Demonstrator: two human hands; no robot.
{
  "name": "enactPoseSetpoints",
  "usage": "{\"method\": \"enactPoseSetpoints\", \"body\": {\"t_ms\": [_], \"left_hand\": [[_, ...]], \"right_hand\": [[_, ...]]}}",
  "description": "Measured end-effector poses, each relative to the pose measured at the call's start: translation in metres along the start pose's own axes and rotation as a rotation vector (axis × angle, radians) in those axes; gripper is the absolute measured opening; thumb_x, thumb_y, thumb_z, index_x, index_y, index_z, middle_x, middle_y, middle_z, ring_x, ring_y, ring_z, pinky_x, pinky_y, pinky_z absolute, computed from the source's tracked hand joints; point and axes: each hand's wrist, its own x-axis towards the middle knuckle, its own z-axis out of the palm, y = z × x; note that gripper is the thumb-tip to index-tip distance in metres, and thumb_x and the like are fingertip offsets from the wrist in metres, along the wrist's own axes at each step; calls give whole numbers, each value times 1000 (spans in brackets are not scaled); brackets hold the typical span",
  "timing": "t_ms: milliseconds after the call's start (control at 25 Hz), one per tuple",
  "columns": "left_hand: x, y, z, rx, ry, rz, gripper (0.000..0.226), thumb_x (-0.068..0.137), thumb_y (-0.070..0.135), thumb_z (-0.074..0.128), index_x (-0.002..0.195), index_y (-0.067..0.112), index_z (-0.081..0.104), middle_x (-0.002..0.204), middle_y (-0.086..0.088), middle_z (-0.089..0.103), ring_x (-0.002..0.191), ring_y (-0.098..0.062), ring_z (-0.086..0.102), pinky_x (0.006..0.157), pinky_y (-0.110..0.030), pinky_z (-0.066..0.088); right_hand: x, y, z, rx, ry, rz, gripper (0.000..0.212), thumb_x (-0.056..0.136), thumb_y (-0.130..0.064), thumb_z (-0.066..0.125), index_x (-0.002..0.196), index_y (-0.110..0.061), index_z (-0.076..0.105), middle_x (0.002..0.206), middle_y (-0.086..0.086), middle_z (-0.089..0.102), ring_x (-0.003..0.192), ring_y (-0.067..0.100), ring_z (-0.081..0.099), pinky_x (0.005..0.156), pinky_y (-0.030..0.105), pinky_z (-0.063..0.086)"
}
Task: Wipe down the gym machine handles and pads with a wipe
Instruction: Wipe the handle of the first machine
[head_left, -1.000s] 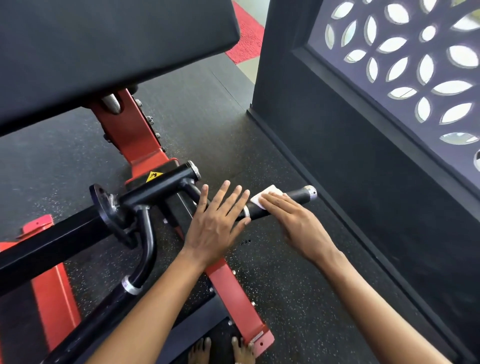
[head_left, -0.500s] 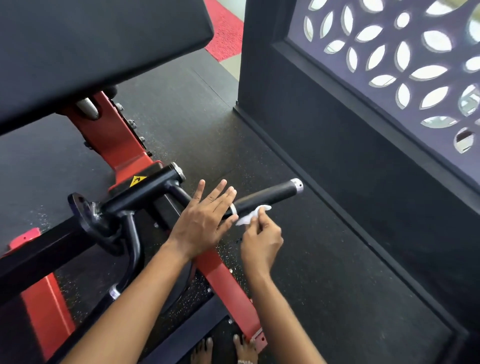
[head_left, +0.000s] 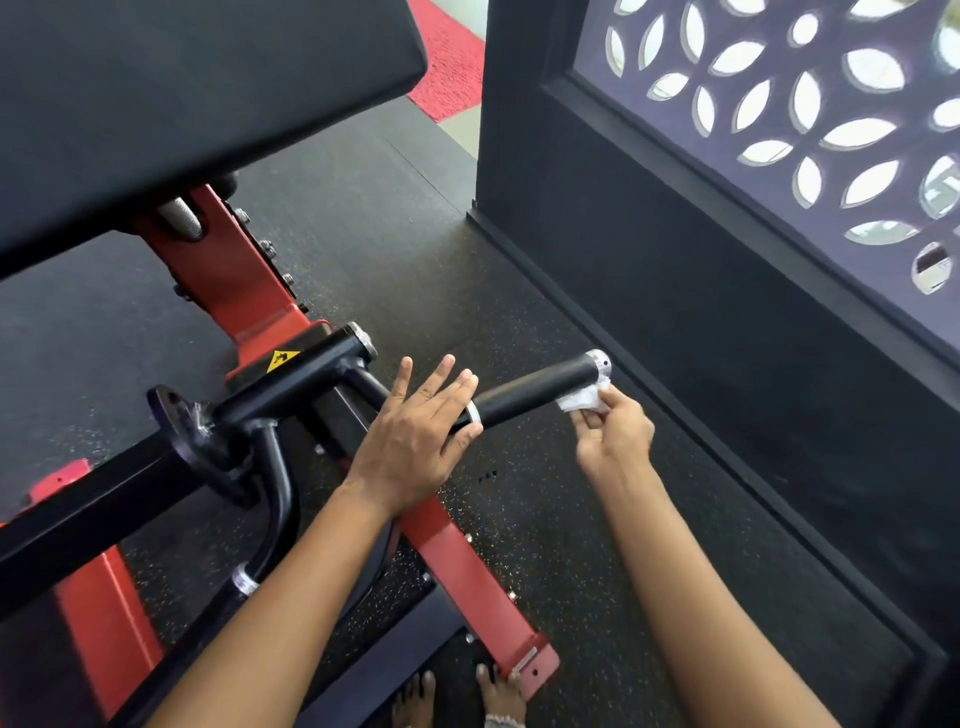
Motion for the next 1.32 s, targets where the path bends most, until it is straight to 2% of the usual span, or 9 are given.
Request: {"method": "enactPoseSetpoints", "body": {"t_ms": [160,440,640,760,840,960,1120,1240,1320], "left_hand": [[-2,0,1,-6,8,-5,55,98,43,33,139,8,42,142,-4,48,141,-18,27,119,-44,1],[-2,1,2,-9,13,-15,56,97,44,33,139,7,43,141,-4,49,140,-19,29,118,-44,2],[-4,6,-3,-10,-16,-71,57,97,46,31,140,11,42,143,-3,46,142,-16,24,119,-41,-2],[-6,12,-8,0,-61,-140,60,96,48,23,144,16,36,147,-5,41,144,-19,22,118,-41,-2],[-14,17,-15,3,-73,-180,62,95,50,20,147,17,30,151,-5,34,145,-20,18,118,-40,-1],[-55,23,-34,-16,-41,-262,62,96,49,24,149,16,23,154,-3,27,145,-17,14,119,-37,1],[-151,13,-72,-5,20,-476,61,97,47,25,149,16,21,155,-1,25,146,-14,12,120,-40,6],[-226,2,-92,85,30,-645,62,97,47,26,148,13,25,152,-3,31,144,-17,19,118,-44,13],[-273,2,-96,108,35,-728,63,97,48,25,147,10,27,151,-5,34,143,-19,23,118,-41,12]], "right_hand": [[0,16,3,210,-194,261,34,92,-26,39,108,-2,57,111,19,62,106,31,59,99,41,44],[-31,56,-5,-17,-386,381,31,89,-21,37,101,-2,58,93,16,63,85,26,61,77,35,50],[-2,20,1,-60,-222,261,19,76,3,42,91,-2,53,86,13,59,77,23,59,79,35,52],[24,-10,-3,-88,-73,157,17,83,8,42,92,-3,52,91,13,59,76,21,60,73,35,54],[28,-16,-8,-231,60,3,17,81,11,48,83,-6,53,96,14,59,80,22,61,75,34,54],[9,-7,-18,-524,164,-348,14,77,1,56,73,-12,55,79,3,57,69,15,54,58,20,45],[-53,35,-9,-1017,-240,-831,8,82,-12,60,84,-12,67,78,3,63,70,12,55,64,11,41],[-110,81,-3,-1126,-669,-1177,13,82,0,61,88,-6,71,85,2,68,76,-3,53,72,2,35],[-142,117,-8,-1201,-942,-1283,21,82,-1,54,94,-6,70,92,1,69,83,-2,58,77,9,43]]}}
